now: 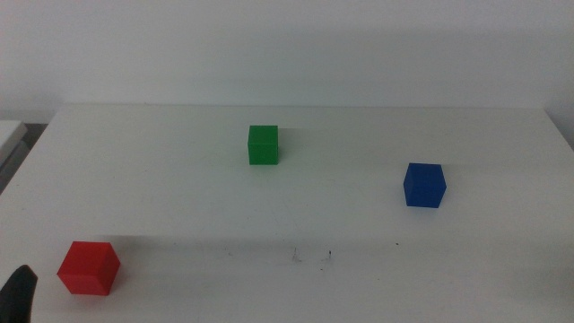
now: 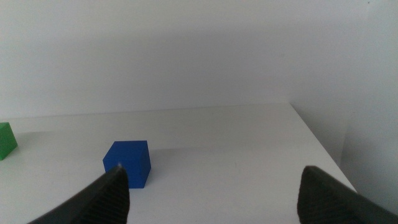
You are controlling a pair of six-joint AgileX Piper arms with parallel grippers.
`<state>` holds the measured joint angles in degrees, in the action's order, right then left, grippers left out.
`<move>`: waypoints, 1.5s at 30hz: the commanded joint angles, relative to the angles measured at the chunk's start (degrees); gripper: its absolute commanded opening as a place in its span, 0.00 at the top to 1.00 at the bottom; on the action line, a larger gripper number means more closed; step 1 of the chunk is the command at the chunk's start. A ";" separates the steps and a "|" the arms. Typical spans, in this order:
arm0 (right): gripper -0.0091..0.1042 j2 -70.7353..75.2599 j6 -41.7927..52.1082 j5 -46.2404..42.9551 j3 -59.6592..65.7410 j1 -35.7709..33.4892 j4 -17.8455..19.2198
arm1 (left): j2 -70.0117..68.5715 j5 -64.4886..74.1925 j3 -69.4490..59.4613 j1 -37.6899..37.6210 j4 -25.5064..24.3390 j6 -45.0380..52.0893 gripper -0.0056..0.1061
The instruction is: Stack red cubes first, then green, then blue cubes in a specific spot.
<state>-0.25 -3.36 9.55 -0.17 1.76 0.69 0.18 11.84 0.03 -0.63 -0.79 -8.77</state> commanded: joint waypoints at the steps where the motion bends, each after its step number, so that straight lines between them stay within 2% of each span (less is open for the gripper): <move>1: 0.10 0.25 0.11 -0.49 0.17 0.47 0.47 | -0.18 -0.09 -0.03 0.09 0.08 -0.08 0.11; 2: 0.10 0.25 0.11 -0.49 0.17 0.47 0.47 | -0.18 -0.09 -0.03 0.09 -1.62 -0.18 0.11; 11: 0.10 0.25 0.11 -0.49 0.17 0.47 0.47 | 0.79 1.31 1.44 0.09 -1.75 -0.18 0.11; 16: 0.10 0.25 0.11 -0.49 0.17 0.47 0.47 | 19.05 19.01 20.13 0.09 -1.51 -0.07 0.11; 19: 0.10 0.25 0.11 -0.49 0.17 0.47 0.47 | 31.58 32.20 32.98 0.09 0.79 -0.07 0.11; 22: 0.10 0.25 0.11 -0.49 0.17 0.47 0.47 | 41.99 43.72 42.08 0.09 1.85 -0.18 0.11; 25: 0.10 0.25 0.11 -0.49 0.17 0.47 0.47 | 51.42 48.76 47.70 0.09 1.46 -0.07 0.11; 32: 0.10 0.25 0.11 -0.49 0.17 0.47 0.47 | 69.35 43.69 50.05 0.09 0.21 3.11 0.11; 38: 0.10 0.25 0.11 -0.49 0.17 0.47 0.47 | 78.12 35.47 49.92 0.09 1.10 10.53 0.11; 45: 0.10 0.25 0.11 -0.49 0.17 0.47 0.47 | 87.45 31.51 49.92 0.09 2.13 11.07 0.11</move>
<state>-0.25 -3.48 9.55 -0.17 1.76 0.69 86.59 44.60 49.65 -0.63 0.71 1.84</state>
